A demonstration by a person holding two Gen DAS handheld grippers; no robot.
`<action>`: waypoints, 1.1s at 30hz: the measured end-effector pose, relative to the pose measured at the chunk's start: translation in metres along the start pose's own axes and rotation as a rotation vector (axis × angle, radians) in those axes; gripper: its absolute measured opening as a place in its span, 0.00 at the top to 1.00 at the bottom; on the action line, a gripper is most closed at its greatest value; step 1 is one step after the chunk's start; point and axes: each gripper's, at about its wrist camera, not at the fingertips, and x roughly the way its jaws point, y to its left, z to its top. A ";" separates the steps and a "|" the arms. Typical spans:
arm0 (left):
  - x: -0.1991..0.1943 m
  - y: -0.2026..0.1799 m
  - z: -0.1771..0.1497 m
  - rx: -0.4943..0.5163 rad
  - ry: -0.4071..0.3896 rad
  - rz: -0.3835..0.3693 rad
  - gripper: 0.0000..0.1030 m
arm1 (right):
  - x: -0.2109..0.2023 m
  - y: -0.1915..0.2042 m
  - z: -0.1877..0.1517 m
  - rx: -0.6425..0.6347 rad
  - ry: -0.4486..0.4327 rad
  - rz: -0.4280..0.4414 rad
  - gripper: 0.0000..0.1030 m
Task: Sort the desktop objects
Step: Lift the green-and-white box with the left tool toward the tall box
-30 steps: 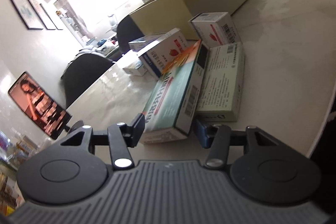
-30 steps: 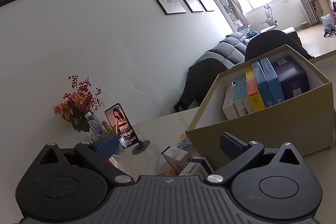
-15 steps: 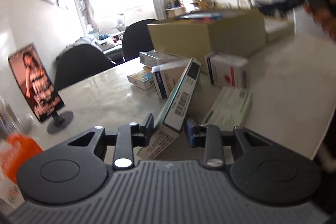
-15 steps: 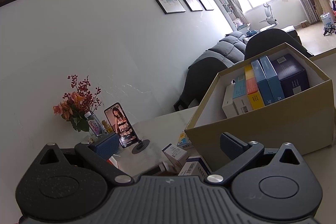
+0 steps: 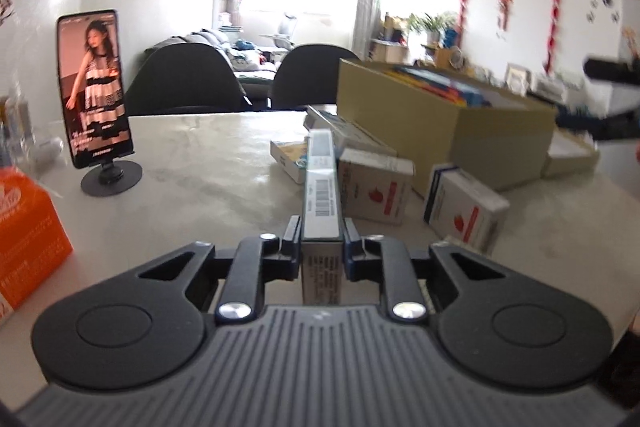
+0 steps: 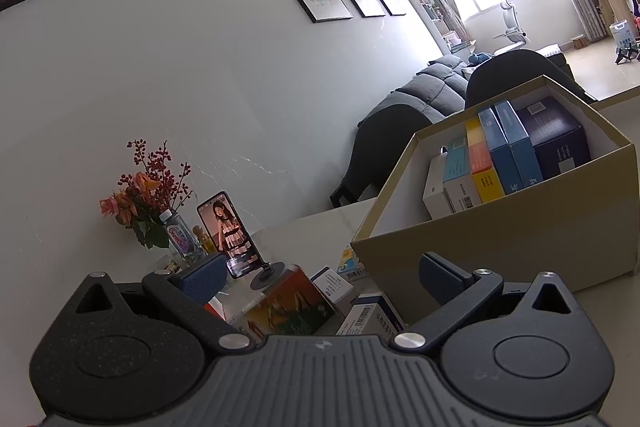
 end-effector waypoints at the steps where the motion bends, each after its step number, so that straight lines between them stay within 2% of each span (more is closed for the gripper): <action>1: -0.002 0.000 0.001 -0.014 -0.015 0.001 0.83 | 0.001 0.000 0.000 0.000 0.002 0.001 0.01; 5: -0.010 -0.001 0.008 -0.070 -0.073 0.007 0.83 | 0.003 0.000 -0.001 0.004 0.010 0.007 0.01; 10: -0.023 0.002 0.021 -0.167 -0.146 -0.026 0.83 | 0.005 0.001 -0.001 0.008 0.016 0.015 0.01; 16: -0.037 0.004 0.037 -0.305 -0.236 -0.138 0.83 | 0.008 0.001 -0.002 0.016 0.028 0.033 0.01; 21: -0.033 -0.003 0.046 -0.404 -0.282 -0.212 0.83 | 0.009 0.003 -0.003 0.033 0.040 0.063 0.01; 26: -0.019 -0.012 0.054 -0.483 -0.322 -0.253 0.83 | 0.008 0.005 -0.002 0.056 0.044 0.101 0.01; 30: -0.006 -0.018 0.057 -0.564 -0.321 -0.315 0.83 | 0.007 0.006 -0.001 0.090 0.049 0.146 0.01; 33: 0.000 -0.024 0.066 -0.540 -0.302 -0.332 0.83 | 0.004 0.007 0.003 0.090 0.046 0.151 0.01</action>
